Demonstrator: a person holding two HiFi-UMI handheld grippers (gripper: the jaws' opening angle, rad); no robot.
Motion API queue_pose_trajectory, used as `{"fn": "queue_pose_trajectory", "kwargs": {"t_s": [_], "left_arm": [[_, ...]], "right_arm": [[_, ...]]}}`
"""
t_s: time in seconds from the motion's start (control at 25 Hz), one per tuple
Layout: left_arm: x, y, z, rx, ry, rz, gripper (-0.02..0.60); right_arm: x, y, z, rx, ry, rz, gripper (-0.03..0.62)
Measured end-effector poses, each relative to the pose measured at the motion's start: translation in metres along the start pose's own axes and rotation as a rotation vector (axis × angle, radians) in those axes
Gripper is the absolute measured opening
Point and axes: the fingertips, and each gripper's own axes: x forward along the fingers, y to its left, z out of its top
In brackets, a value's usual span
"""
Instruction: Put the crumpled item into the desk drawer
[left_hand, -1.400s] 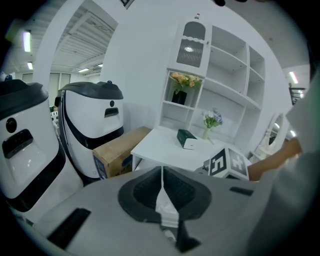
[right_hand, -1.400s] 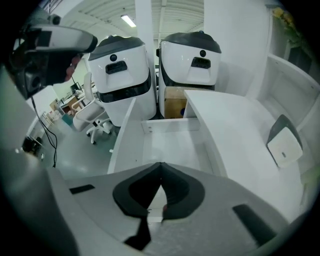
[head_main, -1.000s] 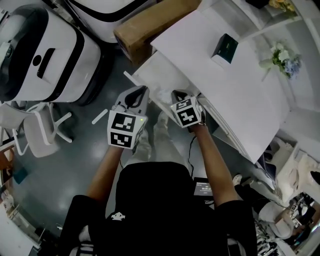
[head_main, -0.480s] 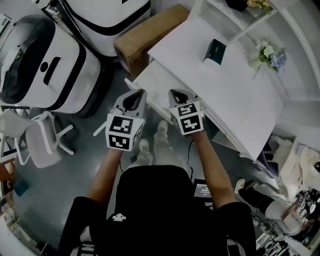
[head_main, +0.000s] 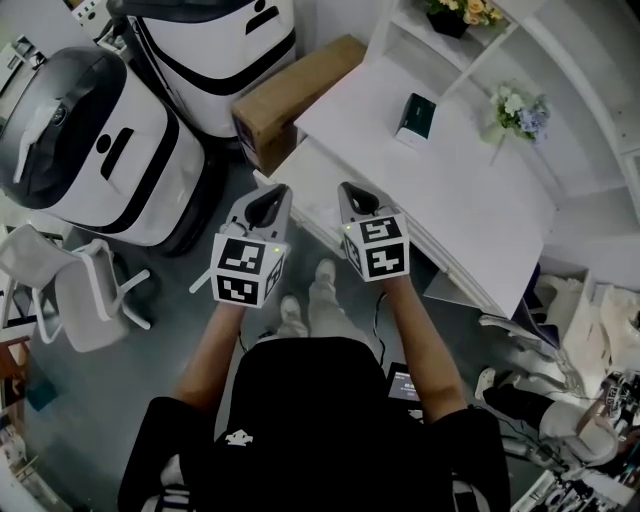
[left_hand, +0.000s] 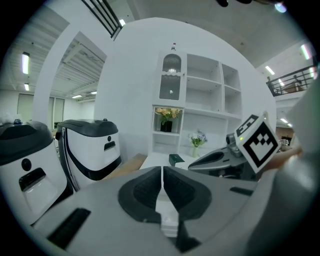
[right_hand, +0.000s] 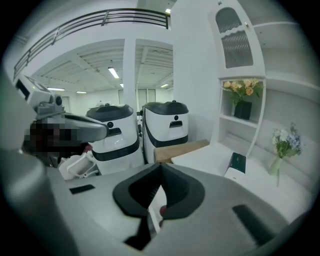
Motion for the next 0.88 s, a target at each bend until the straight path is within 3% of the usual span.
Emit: {"fn": "queue_pose_trajectory", "kwargs": {"t_s": [0.88], "left_arm": [[-0.072,-0.022,0.066,0.106,-0.180,-0.037,0.014]], "right_arm": [[-0.097,0.048,0.080,-0.022,-0.287,-0.056,-0.003]]}}
